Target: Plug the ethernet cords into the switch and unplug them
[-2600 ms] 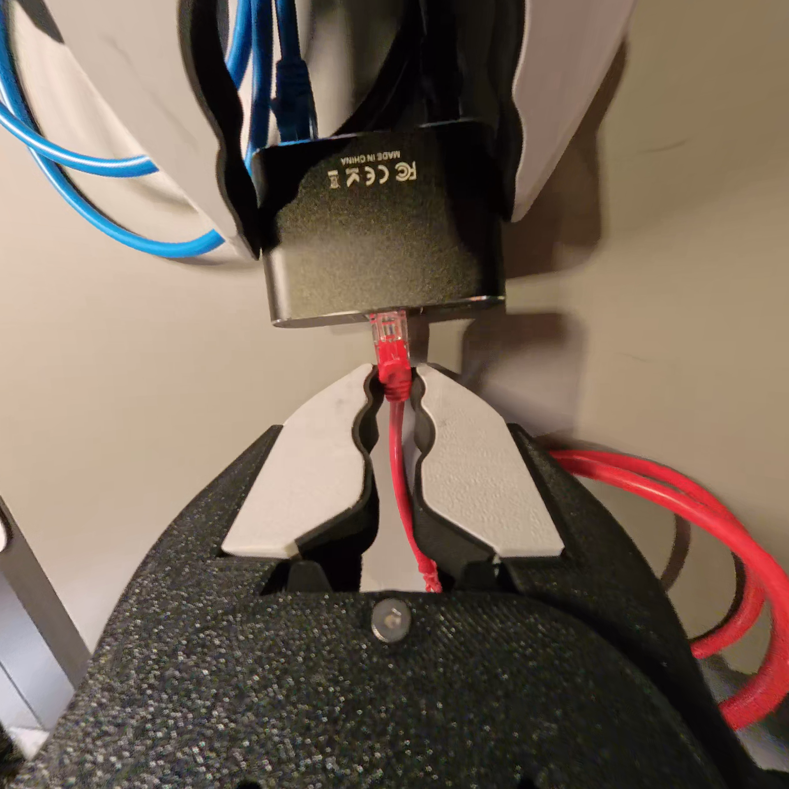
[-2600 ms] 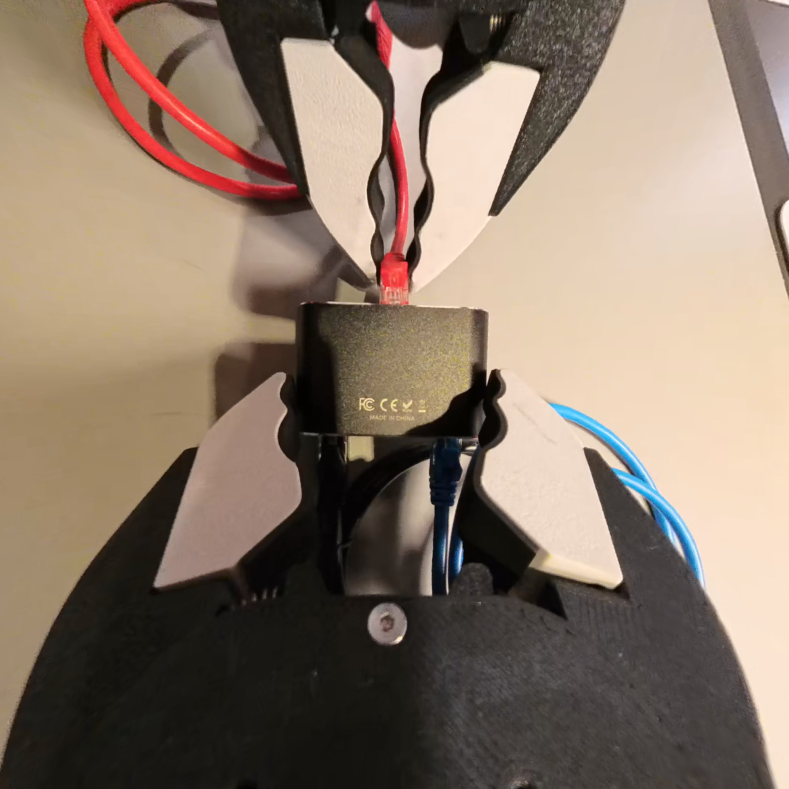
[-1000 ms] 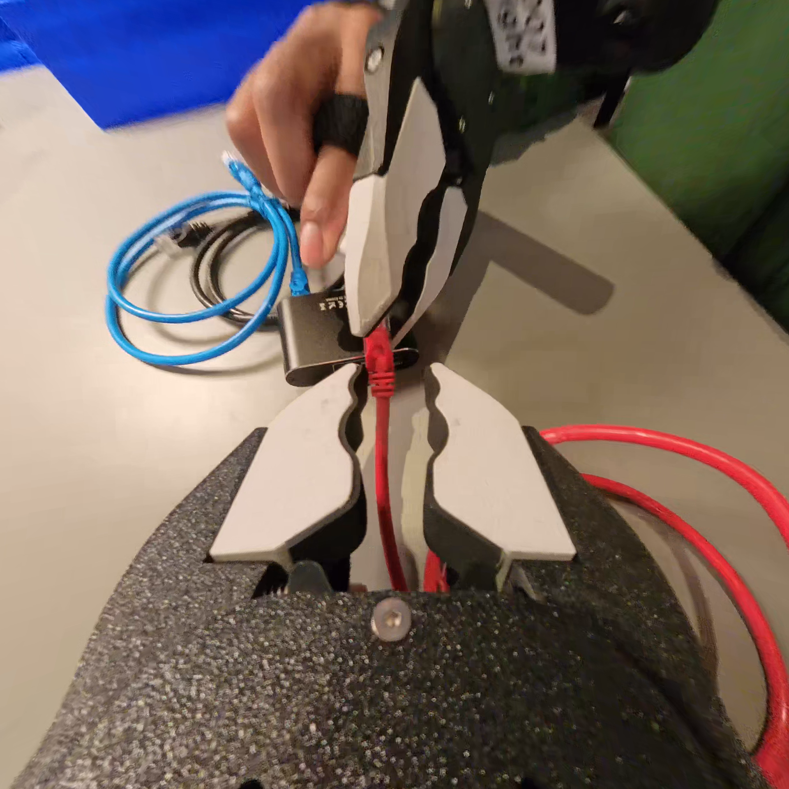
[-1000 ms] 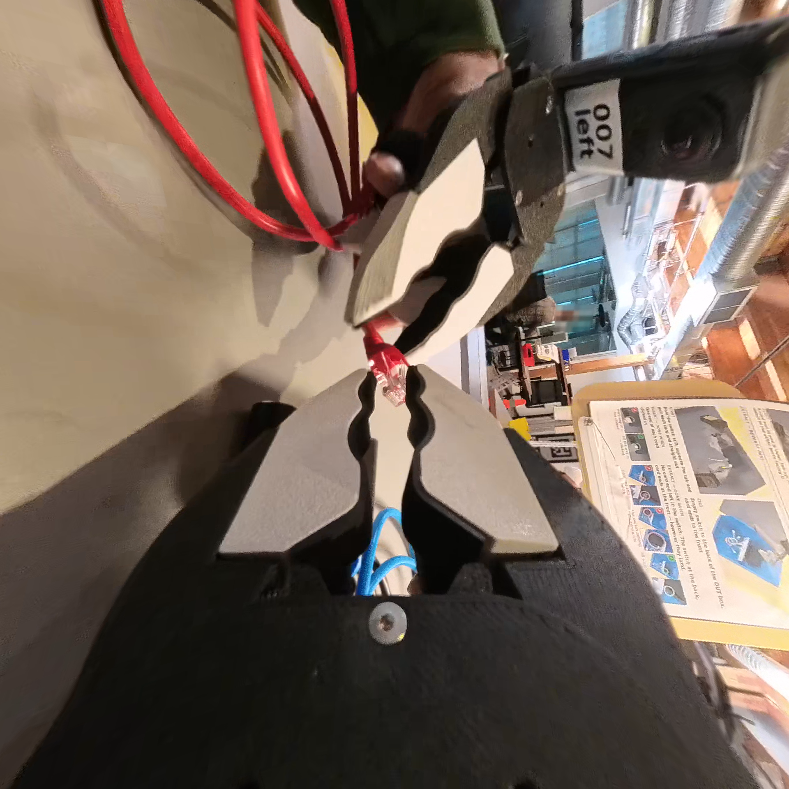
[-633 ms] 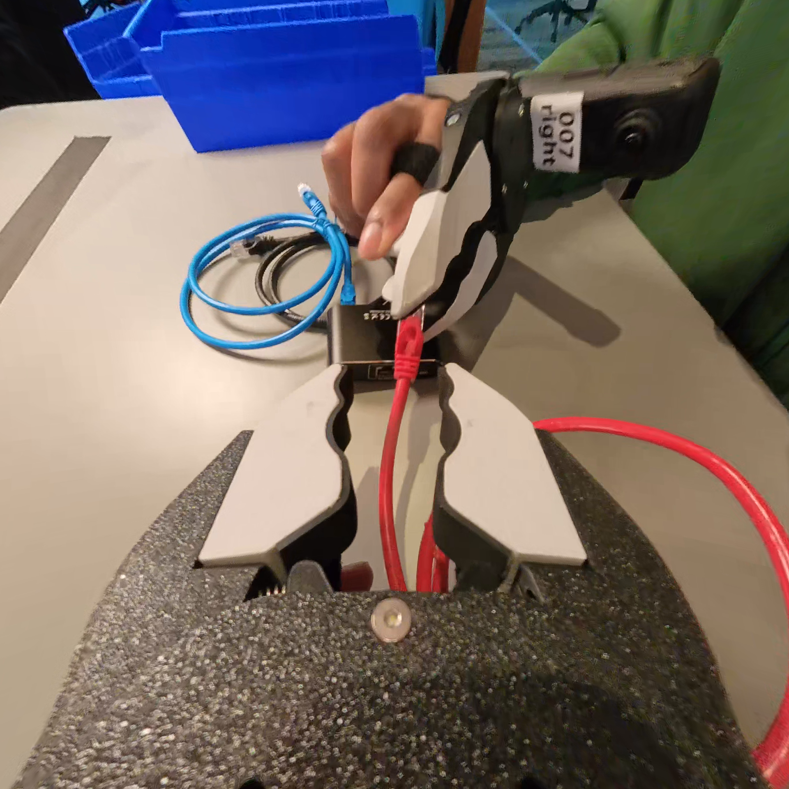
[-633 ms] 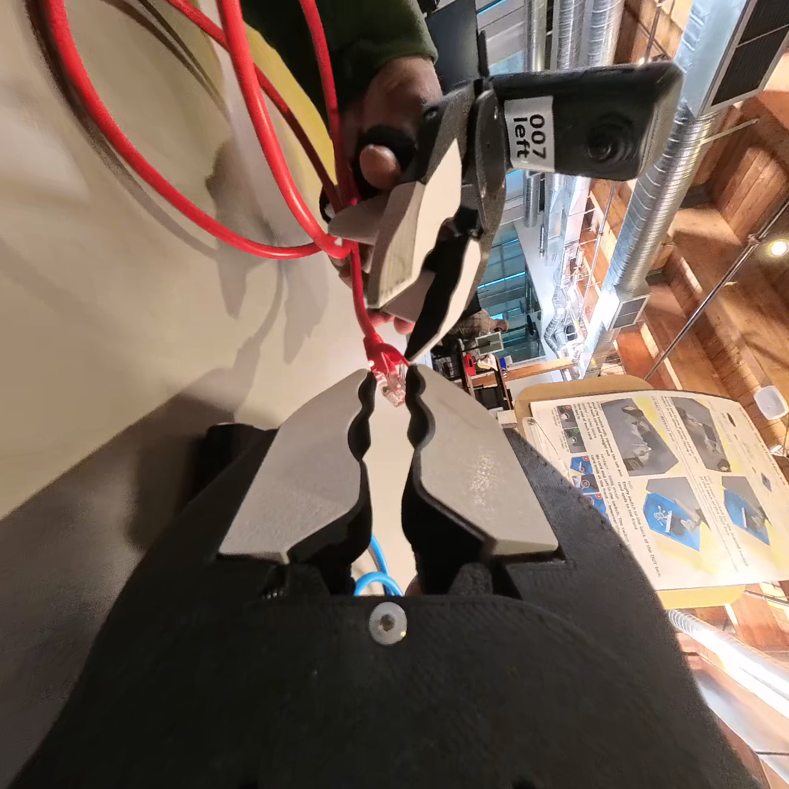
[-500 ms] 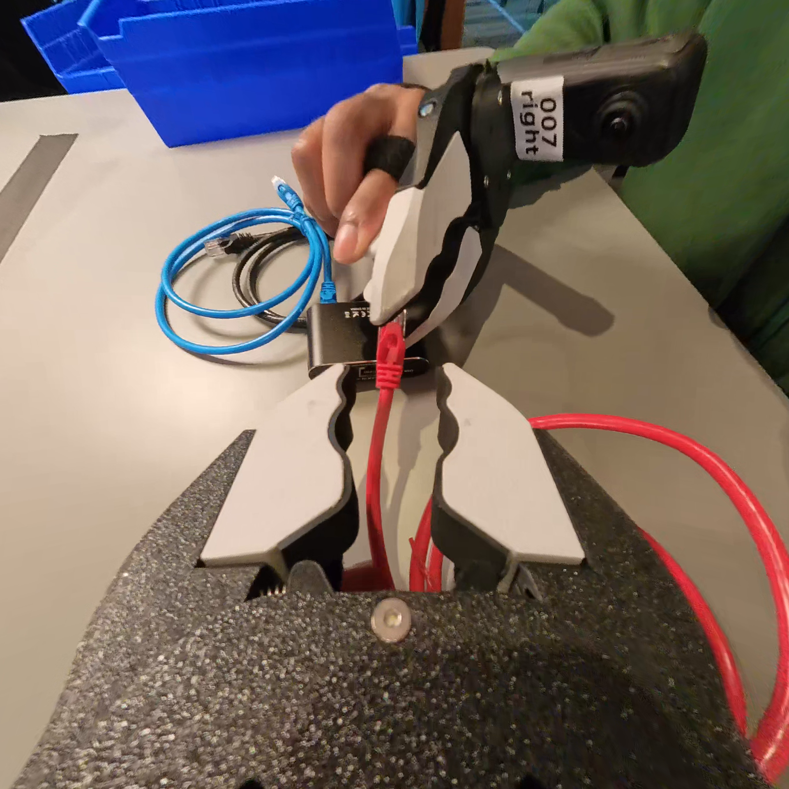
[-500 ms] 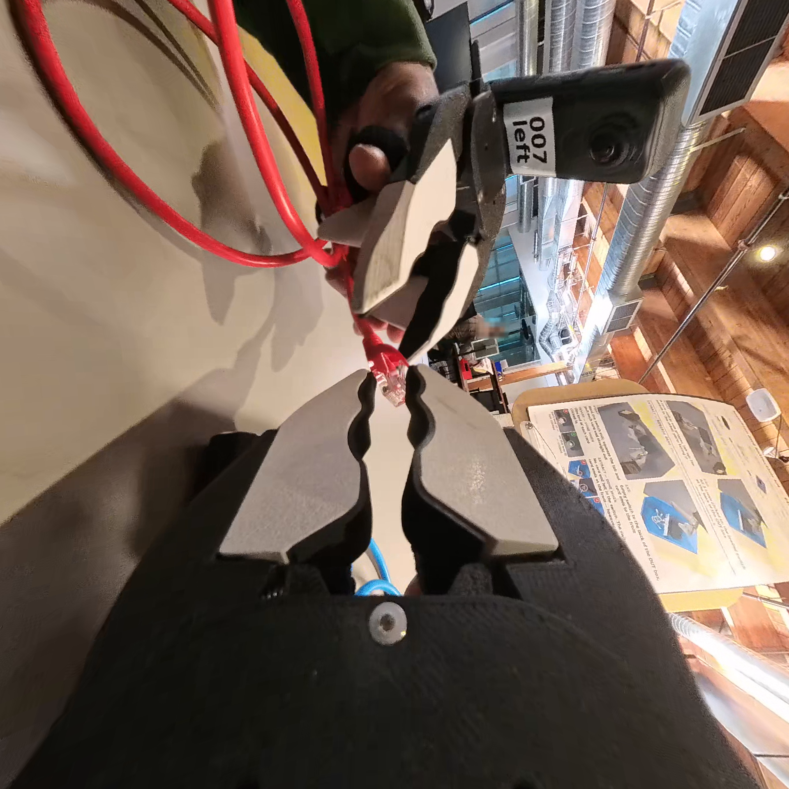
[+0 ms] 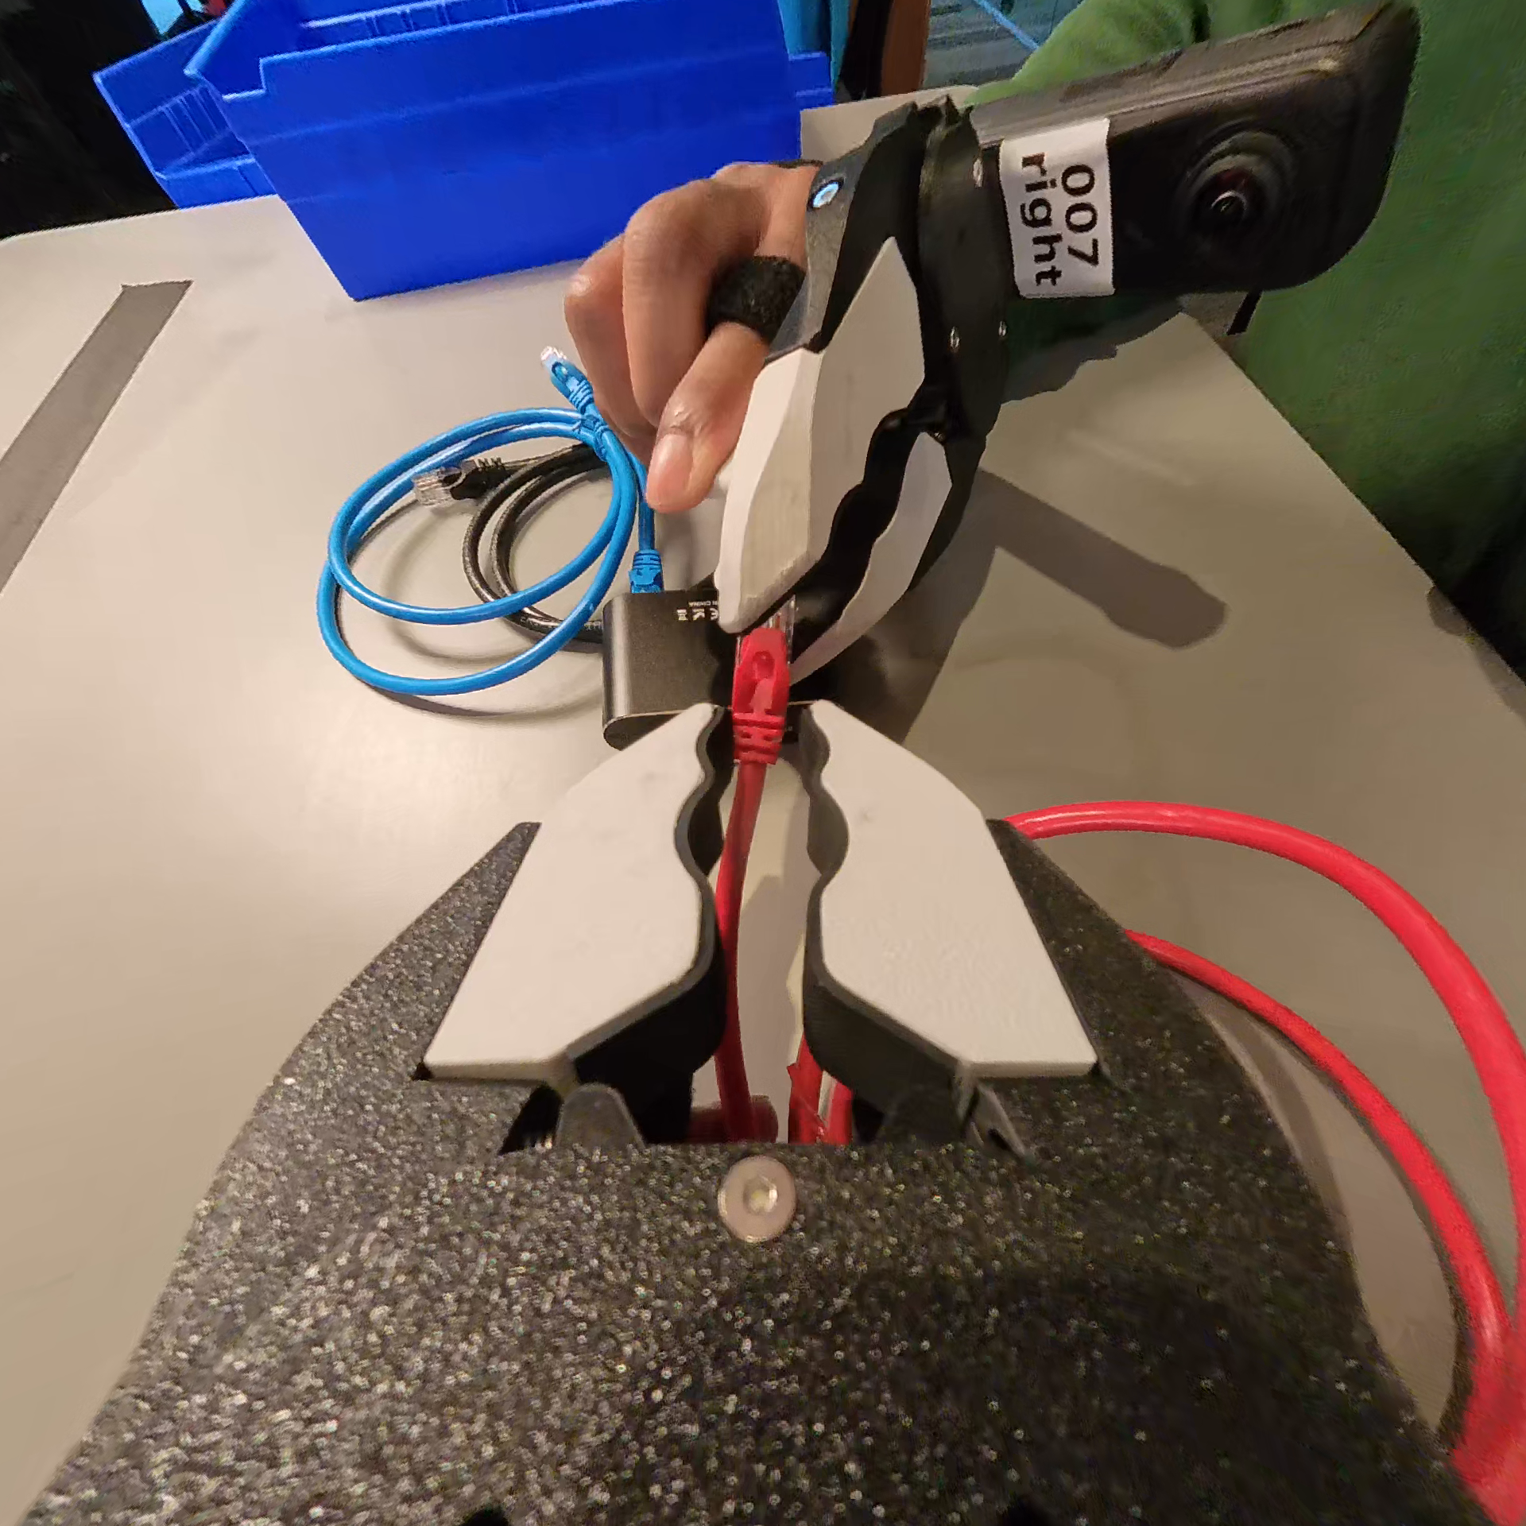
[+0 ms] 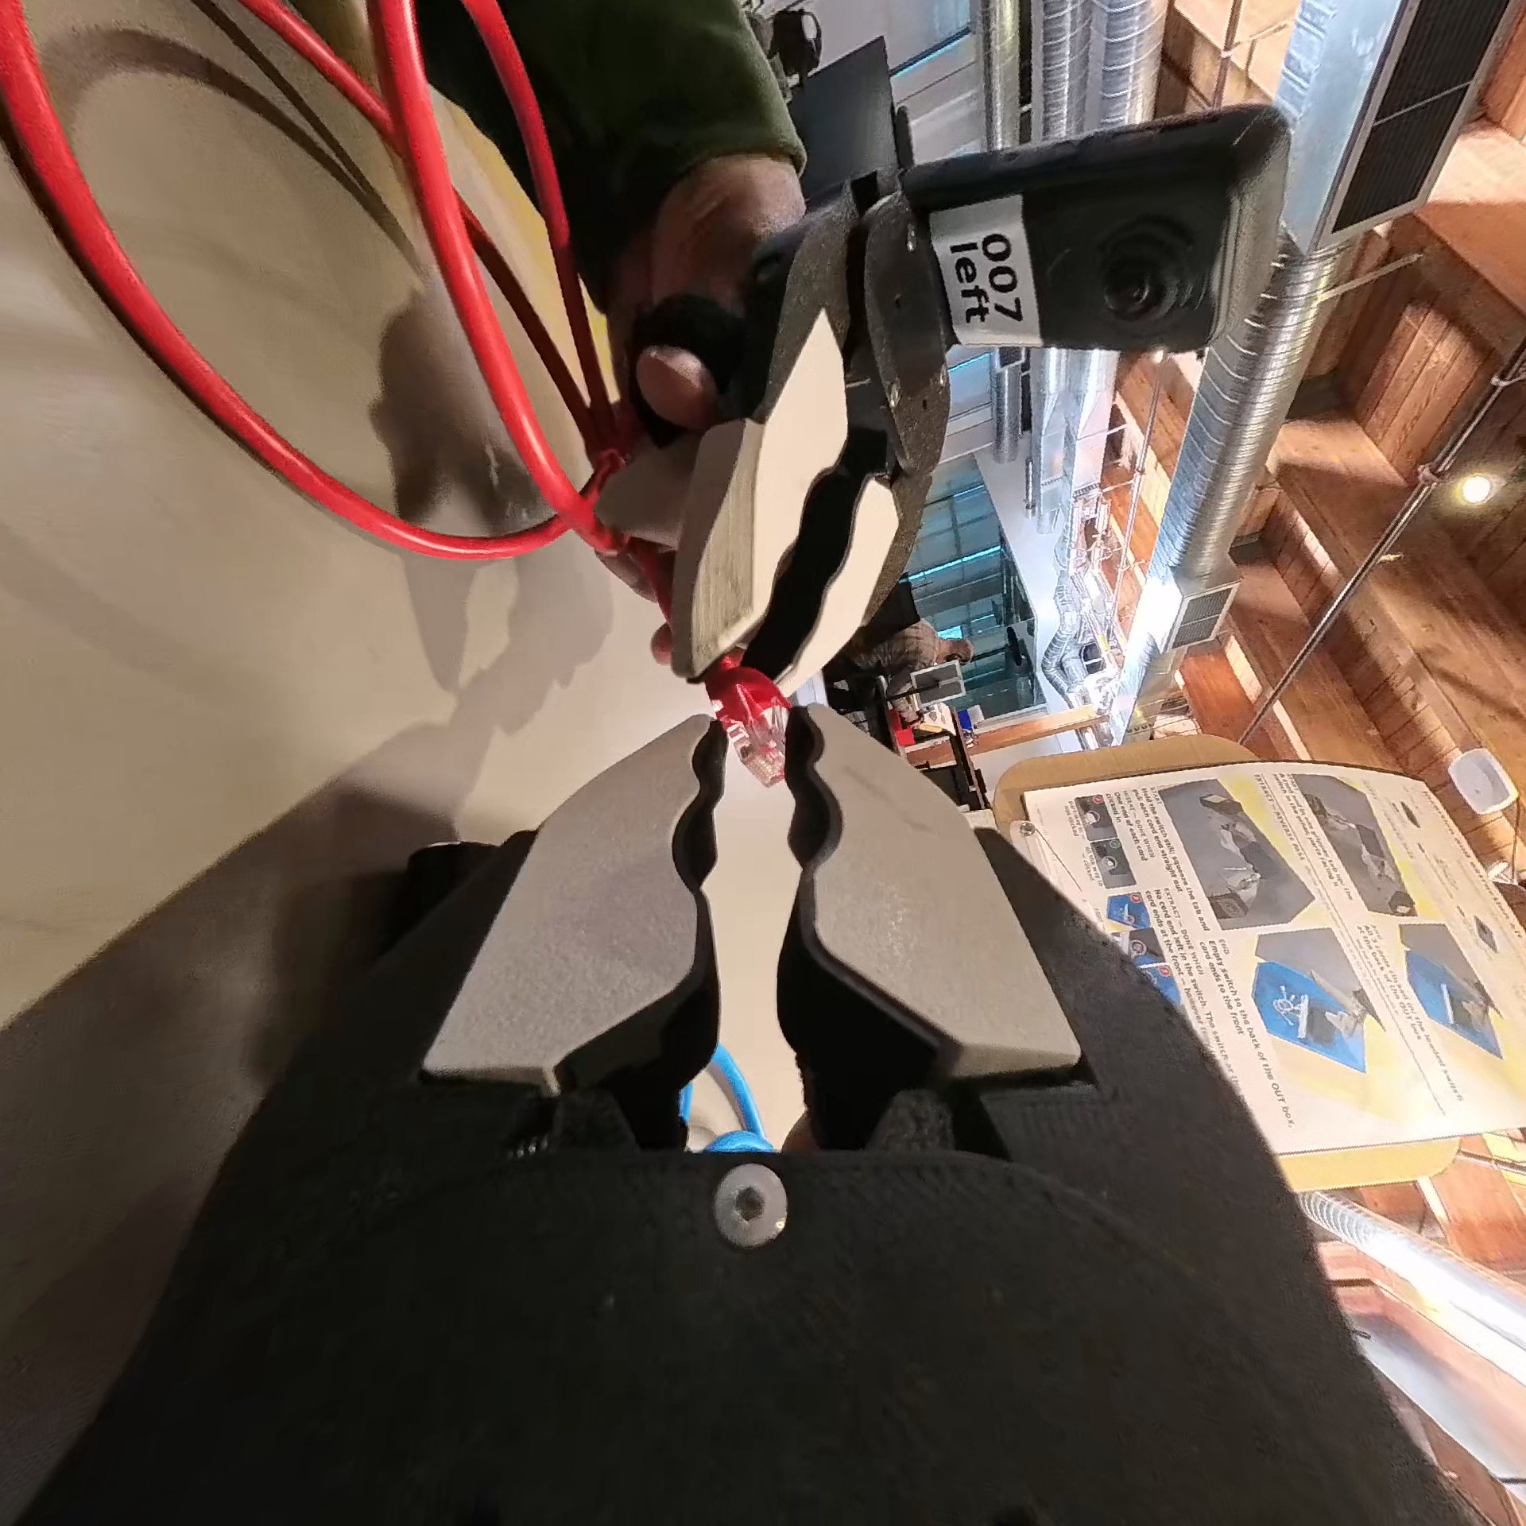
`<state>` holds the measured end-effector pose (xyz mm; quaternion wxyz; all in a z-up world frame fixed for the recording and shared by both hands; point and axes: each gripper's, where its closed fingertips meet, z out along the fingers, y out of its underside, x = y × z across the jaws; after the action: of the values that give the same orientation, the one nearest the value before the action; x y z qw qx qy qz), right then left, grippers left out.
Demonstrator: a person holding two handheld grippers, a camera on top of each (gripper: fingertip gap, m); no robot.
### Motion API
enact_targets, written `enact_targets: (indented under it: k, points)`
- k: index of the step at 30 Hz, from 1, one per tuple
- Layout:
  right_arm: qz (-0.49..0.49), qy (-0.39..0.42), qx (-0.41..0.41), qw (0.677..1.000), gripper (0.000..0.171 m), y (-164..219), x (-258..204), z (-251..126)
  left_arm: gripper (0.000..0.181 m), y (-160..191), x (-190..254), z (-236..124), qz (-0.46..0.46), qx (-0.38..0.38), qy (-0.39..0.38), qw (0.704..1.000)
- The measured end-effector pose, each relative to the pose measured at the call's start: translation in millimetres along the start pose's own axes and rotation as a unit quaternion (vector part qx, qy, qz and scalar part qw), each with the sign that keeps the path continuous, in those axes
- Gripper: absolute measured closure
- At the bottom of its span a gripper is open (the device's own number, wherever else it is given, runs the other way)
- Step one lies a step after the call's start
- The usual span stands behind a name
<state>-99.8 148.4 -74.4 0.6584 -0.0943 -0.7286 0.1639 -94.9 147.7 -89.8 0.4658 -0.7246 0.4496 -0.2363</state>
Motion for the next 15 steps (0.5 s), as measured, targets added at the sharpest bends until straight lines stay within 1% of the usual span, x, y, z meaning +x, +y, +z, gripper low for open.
enact_targets:
  k: [1,5,7,9,12,13,15]
  points:
    - [0.000,-0.001,0.001,1.000,0.157,0,-1,0,0.169,1,-1,0,0.002,-0.001,-0.005,1.000]
    - [0.015,-0.006,-0.008,1.000,0.155,3,-1,1,0.169,3,-4,1,0.002,-0.018,-0.013,1.000]
    - [0.050,-0.031,-0.018,0.998,0.154,7,-3,1,0.169,7,-6,3,-0.015,-0.042,-0.015,0.999]
    - [0.112,-0.086,-0.027,0.990,0.153,11,-8,-2,0.169,18,-8,4,-0.027,-0.082,-0.022,0.996]
    - [0.228,-0.174,-0.053,0.956,0.136,21,-8,-13,0.169,35,-10,2,-0.038,-0.149,-0.033,0.988]
    - [0.269,-0.205,-0.066,0.939,0.127,26,-8,-17,0.169,38,-10,2,-0.046,-0.162,-0.032,0.985]
    - [0.347,-0.267,-0.108,0.892,0.110,39,-17,-25,0.169,46,-9,3,-0.056,-0.197,-0.035,0.978]
